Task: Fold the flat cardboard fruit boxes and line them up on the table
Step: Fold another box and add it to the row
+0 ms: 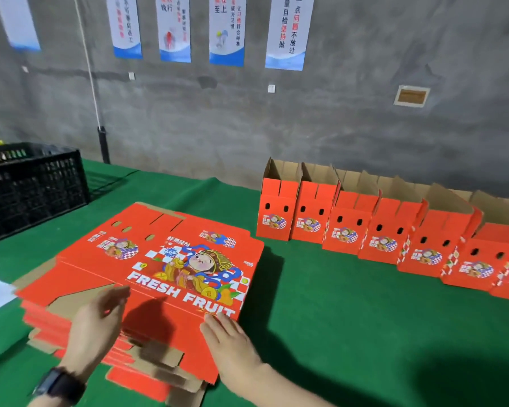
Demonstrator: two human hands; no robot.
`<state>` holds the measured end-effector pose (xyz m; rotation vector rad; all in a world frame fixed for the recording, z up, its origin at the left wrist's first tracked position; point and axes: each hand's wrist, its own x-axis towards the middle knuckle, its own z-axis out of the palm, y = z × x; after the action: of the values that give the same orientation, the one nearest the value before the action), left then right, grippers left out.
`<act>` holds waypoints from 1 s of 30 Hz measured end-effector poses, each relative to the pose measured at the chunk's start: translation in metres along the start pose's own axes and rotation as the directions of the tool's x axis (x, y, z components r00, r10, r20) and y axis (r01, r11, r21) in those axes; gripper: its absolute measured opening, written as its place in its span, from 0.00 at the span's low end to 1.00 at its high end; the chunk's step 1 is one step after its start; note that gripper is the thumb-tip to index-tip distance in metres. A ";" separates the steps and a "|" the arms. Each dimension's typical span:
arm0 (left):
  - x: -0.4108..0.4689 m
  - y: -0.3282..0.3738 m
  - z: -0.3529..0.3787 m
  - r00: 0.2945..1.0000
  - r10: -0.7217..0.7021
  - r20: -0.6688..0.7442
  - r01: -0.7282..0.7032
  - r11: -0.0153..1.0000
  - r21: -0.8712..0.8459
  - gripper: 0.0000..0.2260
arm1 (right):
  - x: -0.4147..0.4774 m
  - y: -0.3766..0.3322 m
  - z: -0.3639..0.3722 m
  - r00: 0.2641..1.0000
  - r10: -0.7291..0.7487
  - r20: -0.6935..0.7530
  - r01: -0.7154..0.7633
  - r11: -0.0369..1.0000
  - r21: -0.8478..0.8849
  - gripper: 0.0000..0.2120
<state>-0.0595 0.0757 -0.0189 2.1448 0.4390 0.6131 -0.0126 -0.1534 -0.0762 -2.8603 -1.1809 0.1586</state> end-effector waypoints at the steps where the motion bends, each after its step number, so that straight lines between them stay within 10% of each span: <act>1: -0.001 0.002 0.000 1.000 0.004 0.014 -0.004 1.000 -0.016 0.11 | -0.006 0.002 -0.001 1.000 -0.013 0.011 0.013 1.000 0.015 0.33; 6: -0.001 0.025 0.003 0.992 0.121 0.032 -0.120 0.992 -0.050 0.09 | -0.033 0.031 -0.029 0.981 0.138 -0.139 -0.110 0.976 0.190 0.25; 14: -0.015 0.094 0.027 0.824 0.546 -0.152 -0.556 0.831 -0.031 0.17 | -0.078 0.087 -0.091 0.708 0.520 -0.479 -0.172 0.784 0.597 0.14; 28: -0.083 0.215 0.096 0.600 0.800 -0.003 -0.784 0.587 -0.203 0.16 | -0.204 0.159 -0.170 0.302 0.678 -0.670 -0.361 0.732 0.578 0.09; 30: -0.095 0.229 0.112 0.571 0.820 0.044 -0.792 0.565 -0.232 0.15 | -0.216 0.163 -0.171 0.247 0.681 -0.689 -0.414 0.717 0.560 0.24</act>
<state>-0.0523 -0.1771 0.0810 2.1038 -0.7521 0.9356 -0.0314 -0.4214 0.0973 -2.3089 0.1203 -0.9650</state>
